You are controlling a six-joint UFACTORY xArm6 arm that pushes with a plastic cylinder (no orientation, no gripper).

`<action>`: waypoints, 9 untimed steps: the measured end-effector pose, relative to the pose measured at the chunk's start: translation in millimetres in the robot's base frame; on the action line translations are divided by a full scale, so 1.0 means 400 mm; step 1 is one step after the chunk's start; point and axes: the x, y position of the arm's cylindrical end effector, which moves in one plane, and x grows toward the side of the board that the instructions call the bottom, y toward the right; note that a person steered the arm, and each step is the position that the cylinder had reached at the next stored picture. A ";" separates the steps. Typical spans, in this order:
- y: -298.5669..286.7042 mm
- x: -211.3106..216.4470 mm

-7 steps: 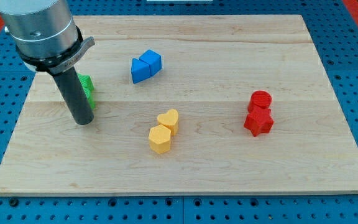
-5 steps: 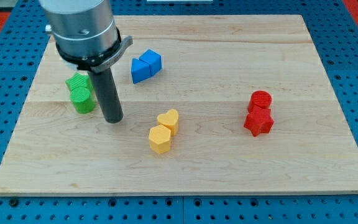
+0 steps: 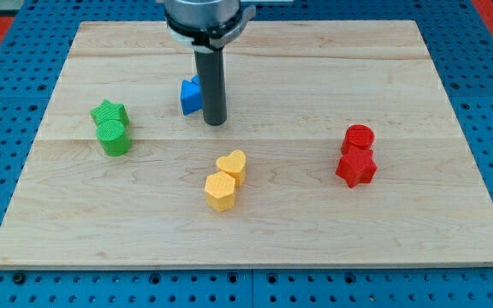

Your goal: Separate the blue cube and blue triangle

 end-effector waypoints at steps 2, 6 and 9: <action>-0.101 -0.040; 0.032 -0.100; 0.000 -0.205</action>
